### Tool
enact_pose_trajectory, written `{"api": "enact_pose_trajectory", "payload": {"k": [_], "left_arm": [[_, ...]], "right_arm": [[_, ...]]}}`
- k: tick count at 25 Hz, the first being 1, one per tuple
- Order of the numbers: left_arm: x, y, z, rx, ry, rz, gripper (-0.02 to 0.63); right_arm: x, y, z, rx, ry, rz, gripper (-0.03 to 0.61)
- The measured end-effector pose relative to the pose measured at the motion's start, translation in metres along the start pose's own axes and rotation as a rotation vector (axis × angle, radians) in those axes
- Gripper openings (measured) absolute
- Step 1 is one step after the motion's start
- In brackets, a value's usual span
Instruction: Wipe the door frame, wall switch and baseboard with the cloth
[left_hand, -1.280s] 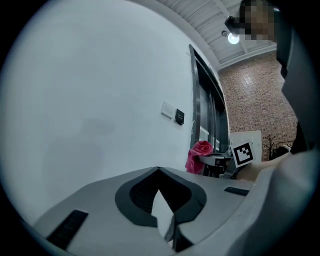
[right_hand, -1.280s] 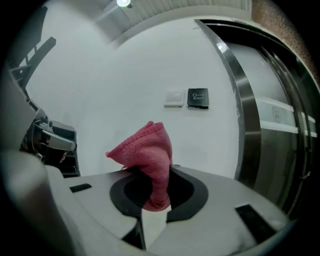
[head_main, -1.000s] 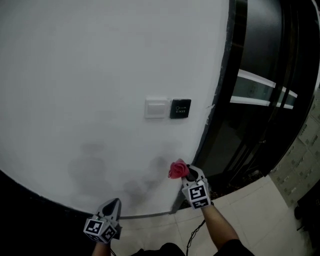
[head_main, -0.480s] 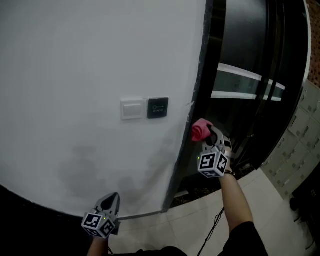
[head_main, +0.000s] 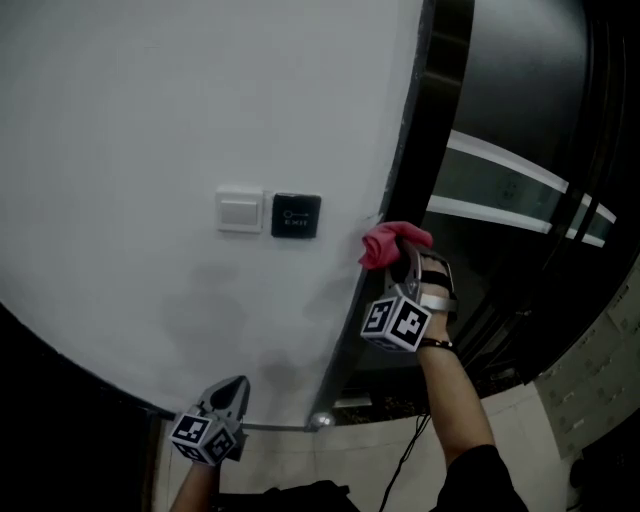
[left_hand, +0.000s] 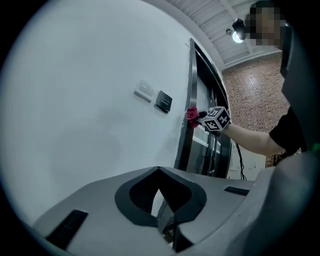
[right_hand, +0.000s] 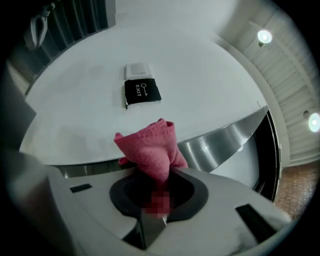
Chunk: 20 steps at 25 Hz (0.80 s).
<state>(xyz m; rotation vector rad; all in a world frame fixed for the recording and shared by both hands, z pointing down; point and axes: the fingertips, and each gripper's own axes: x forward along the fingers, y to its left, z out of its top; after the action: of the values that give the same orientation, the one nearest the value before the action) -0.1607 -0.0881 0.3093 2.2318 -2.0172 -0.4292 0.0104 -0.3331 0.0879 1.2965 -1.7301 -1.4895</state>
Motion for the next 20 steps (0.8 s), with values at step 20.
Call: {"api": "enact_pose_trajectory", "payload": {"k": [20], "left_arm": [[0.06, -0.015, 0.004, 0.033, 0.049, -0.149, -0.008]], "right_arm": [[-0.015, 0.086, -0.025, -0.016, 0.051, 0.088, 0.055]]}}
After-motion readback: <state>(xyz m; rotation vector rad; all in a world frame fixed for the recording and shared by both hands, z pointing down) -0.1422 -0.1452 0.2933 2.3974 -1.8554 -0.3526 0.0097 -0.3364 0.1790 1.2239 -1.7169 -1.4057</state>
